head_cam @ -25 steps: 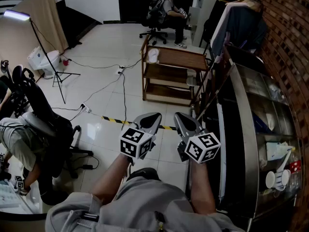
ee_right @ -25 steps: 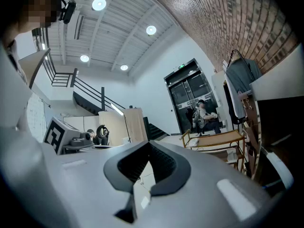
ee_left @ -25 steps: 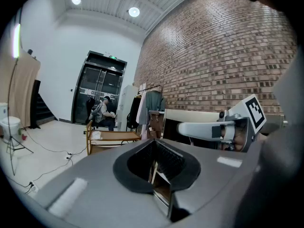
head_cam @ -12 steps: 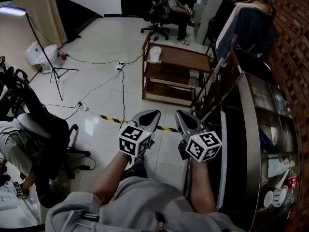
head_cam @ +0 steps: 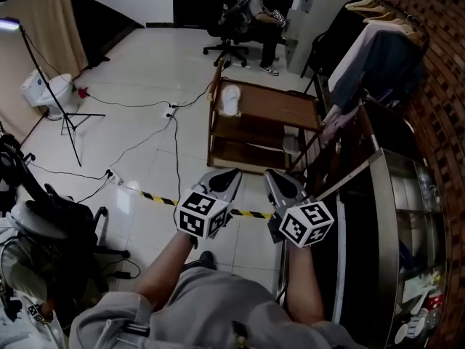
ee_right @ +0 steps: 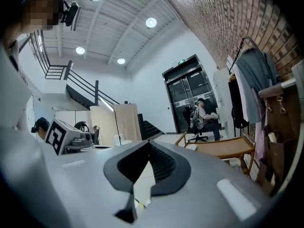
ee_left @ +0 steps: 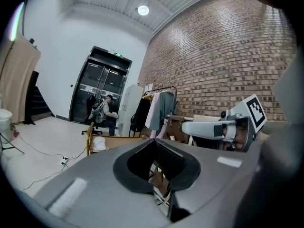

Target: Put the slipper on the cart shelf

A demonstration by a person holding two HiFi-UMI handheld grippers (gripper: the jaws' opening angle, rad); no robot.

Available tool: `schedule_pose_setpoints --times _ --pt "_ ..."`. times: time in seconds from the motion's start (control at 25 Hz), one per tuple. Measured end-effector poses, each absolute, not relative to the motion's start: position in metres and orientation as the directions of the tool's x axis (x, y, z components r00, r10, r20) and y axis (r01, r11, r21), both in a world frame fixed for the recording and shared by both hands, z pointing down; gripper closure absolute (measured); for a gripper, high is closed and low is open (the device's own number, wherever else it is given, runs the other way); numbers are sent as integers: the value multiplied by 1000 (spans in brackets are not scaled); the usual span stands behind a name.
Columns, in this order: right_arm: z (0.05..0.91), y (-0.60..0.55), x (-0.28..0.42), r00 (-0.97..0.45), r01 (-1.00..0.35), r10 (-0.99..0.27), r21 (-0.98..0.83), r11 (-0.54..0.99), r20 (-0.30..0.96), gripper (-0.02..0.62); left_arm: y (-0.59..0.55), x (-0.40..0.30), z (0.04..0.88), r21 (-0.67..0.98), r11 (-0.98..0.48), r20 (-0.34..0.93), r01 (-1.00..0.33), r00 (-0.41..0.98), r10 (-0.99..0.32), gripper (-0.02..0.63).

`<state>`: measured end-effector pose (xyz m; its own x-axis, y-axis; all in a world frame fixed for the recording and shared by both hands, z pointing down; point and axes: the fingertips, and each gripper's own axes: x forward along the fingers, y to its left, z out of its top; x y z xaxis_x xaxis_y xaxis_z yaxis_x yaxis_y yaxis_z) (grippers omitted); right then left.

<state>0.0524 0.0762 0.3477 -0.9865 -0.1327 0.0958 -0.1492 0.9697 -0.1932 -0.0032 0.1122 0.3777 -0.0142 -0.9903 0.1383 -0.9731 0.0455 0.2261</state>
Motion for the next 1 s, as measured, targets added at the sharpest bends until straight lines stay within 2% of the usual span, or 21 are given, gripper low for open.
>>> schedule_pose_setpoints --times 0.36,0.64,1.0 --pt "351 22 -26 -974 -217 -199 -193 957 109 597 55 -85 384 245 6 146 -970 30 -989 598" --pt "376 -24 -71 -974 -199 -169 -211 957 151 597 10 -133 405 263 47 170 -964 -2 -985 598" --pt "386 -110 -135 -984 -142 -121 -160 977 131 597 -62 -191 422 234 145 249 -961 -85 -965 598"
